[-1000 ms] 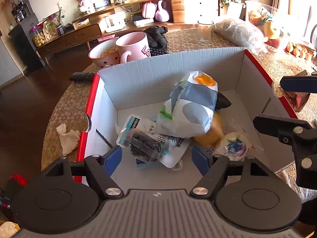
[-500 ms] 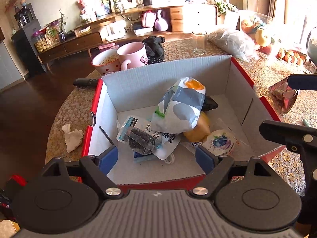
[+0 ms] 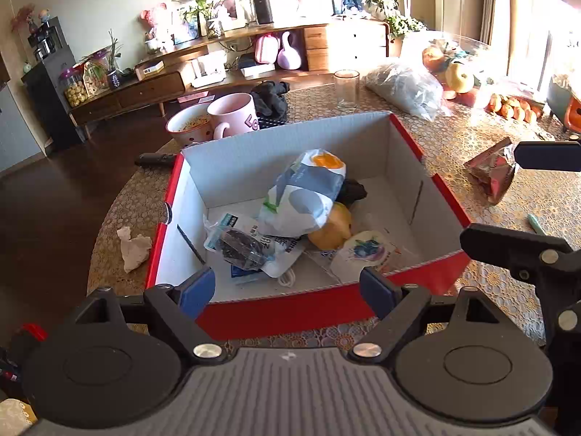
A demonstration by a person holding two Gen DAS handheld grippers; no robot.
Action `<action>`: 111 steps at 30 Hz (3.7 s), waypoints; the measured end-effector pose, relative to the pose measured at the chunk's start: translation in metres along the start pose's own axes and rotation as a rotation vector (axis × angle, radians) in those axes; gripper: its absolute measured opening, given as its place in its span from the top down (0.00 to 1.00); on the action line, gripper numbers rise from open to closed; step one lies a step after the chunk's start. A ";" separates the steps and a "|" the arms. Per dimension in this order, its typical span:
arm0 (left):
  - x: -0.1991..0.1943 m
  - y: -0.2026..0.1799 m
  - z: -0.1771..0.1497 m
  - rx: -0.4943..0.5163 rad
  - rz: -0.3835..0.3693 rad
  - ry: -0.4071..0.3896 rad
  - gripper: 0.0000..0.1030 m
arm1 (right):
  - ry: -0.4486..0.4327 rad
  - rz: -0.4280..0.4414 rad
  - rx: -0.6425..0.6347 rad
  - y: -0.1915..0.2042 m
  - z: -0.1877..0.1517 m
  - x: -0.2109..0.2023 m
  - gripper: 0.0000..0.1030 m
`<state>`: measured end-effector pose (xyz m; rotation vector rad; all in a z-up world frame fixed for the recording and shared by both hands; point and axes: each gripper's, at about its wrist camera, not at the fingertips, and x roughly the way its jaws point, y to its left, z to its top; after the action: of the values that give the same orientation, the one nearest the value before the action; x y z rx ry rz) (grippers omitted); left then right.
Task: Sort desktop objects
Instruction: 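Withdraw both tools from the box toward the silver packet and teal marker, then grasp the teal marker with the right gripper while the left grasps the silver snack packet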
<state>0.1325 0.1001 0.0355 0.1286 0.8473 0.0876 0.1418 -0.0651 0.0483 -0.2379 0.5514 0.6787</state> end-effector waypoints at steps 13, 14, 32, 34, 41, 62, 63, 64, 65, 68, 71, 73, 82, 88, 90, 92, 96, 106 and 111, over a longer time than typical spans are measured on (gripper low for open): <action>-0.025 -0.041 -0.006 0.032 -0.007 -0.020 0.16 | -0.064 -0.025 0.039 -0.018 -0.021 -0.043 0.17; -0.026 -0.044 -0.006 0.036 -0.011 -0.022 0.16 | -0.067 -0.028 0.045 -0.020 -0.022 -0.046 0.17; -0.040 -0.120 -0.004 0.093 -0.126 -0.085 0.16 | -0.087 -0.147 0.148 -0.077 -0.070 -0.096 0.17; -0.039 -0.127 -0.003 0.100 -0.133 -0.088 0.16 | -0.085 -0.172 0.149 -0.083 -0.077 -0.099 0.17; -0.030 -0.153 0.003 0.129 -0.159 -0.095 0.16 | -0.075 -0.215 0.198 -0.108 -0.096 -0.104 0.17; 0.042 -0.215 0.032 0.138 -0.271 -0.085 0.16 | 0.010 -0.237 0.234 -0.148 -0.145 -0.065 0.18; 0.046 -0.217 0.033 0.139 -0.276 -0.081 0.16 | 0.016 -0.234 0.237 -0.150 -0.147 -0.062 0.20; 0.050 -0.219 0.034 0.143 -0.275 -0.075 0.16 | 0.022 -0.230 0.238 -0.152 -0.149 -0.060 0.22; 0.055 -0.222 0.034 0.148 -0.272 -0.072 0.16 | 0.029 -0.226 0.237 -0.153 -0.151 -0.057 0.23; 0.066 -0.226 0.036 0.148 -0.284 -0.073 0.16 | 0.048 -0.221 0.241 -0.156 -0.156 -0.048 0.23; 0.080 -0.230 0.040 0.132 -0.319 -0.053 0.16 | 0.063 -0.217 0.251 -0.160 -0.160 -0.039 0.23; 0.088 -0.234 0.040 0.133 -0.318 -0.049 0.16 | 0.071 -0.215 0.260 -0.163 -0.163 -0.033 0.23; 0.117 -0.244 0.049 0.110 -0.314 -0.075 0.00 | 0.116 -0.222 0.285 -0.173 -0.173 -0.003 0.29; 0.134 -0.252 0.057 0.087 -0.312 -0.087 0.00 | 0.133 -0.222 0.289 -0.174 -0.178 0.013 0.32; 0.140 -0.255 0.059 0.088 -0.307 -0.094 0.00 | 0.138 -0.223 0.290 -0.175 -0.179 0.017 0.33; 0.145 -0.259 0.060 0.096 -0.297 -0.095 0.00 | 0.142 -0.219 0.291 -0.176 -0.180 0.021 0.35; 0.155 -0.265 0.062 0.105 -0.287 -0.103 0.00 | 0.137 -0.224 0.275 -0.175 -0.181 0.023 0.40; 0.180 -0.274 0.064 0.109 -0.272 -0.098 0.00 | 0.112 -0.253 0.239 -0.170 -0.184 0.024 0.45; 0.186 -0.274 0.064 0.101 -0.271 -0.109 0.00 | 0.101 -0.262 0.238 -0.169 -0.185 0.023 0.47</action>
<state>0.3105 -0.1521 -0.1013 0.1113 0.7534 -0.2146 0.1919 -0.2513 -0.1131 -0.1181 0.6788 0.3446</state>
